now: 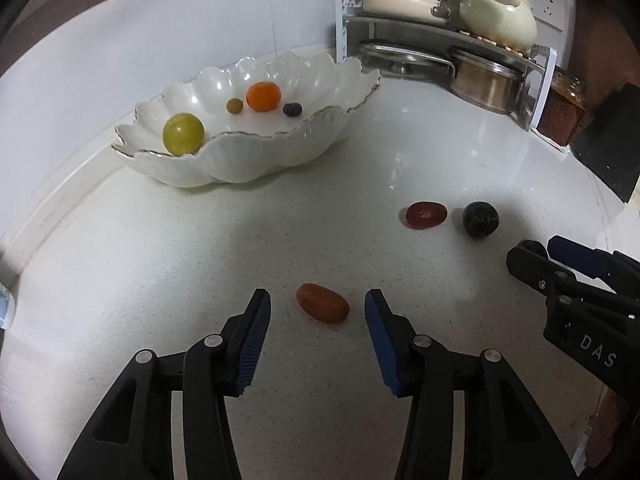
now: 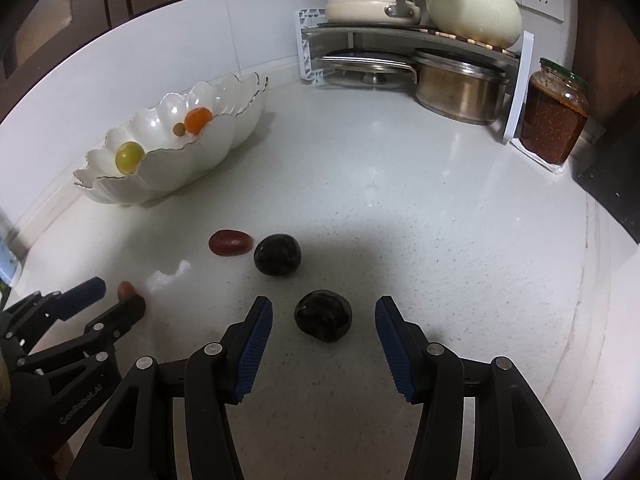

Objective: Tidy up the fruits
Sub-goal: 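Grasp the orange-red oval fruit with the left tool while the right tool grasps a dark plum, then carry the oval fruit with the left tool while the right tool carries the plum over the bowl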

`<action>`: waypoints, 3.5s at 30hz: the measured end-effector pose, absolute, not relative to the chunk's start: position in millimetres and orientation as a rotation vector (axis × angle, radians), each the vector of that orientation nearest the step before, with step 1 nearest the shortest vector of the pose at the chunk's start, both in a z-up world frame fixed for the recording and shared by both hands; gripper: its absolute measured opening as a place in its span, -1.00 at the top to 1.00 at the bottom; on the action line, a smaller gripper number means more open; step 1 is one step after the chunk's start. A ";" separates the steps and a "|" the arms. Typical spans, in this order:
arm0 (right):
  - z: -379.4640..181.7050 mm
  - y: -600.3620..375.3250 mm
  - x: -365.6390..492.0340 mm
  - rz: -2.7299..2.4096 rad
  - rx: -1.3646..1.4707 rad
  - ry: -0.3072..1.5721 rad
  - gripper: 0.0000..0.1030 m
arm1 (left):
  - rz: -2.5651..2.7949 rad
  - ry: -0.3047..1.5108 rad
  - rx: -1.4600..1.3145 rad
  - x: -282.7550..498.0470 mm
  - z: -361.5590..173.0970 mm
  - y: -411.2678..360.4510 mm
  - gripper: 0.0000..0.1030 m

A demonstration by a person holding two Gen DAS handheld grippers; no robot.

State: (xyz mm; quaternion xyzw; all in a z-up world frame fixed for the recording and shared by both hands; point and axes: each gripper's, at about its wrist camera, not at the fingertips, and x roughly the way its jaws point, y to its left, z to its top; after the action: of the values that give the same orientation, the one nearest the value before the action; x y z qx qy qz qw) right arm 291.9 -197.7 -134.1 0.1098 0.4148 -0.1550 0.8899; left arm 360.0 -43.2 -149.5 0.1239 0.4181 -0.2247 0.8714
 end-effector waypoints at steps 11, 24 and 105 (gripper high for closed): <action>-141.2 -198.9 296.0 -0.311 0.241 0.882 0.26 | -0.464 0.906 0.229 363.4 -153.7 -45.2 0.49; -136.1 -197.7 291.5 -0.276 0.226 0.866 0.39 | -0.452 0.892 0.203 357.0 -142.2 -44.2 0.52; 17.1 -166.3 434.6 0.047 0.023 0.666 0.39 | -0.284 0.639 0.128 445.5 18.1 -12.9 0.52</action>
State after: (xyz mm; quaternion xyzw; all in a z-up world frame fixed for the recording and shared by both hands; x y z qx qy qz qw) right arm 434.6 -166.3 17.1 0.0112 0.3270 0.0230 0.9447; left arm 445.5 -12.9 18.1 0.0627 0.3126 -0.1391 0.9375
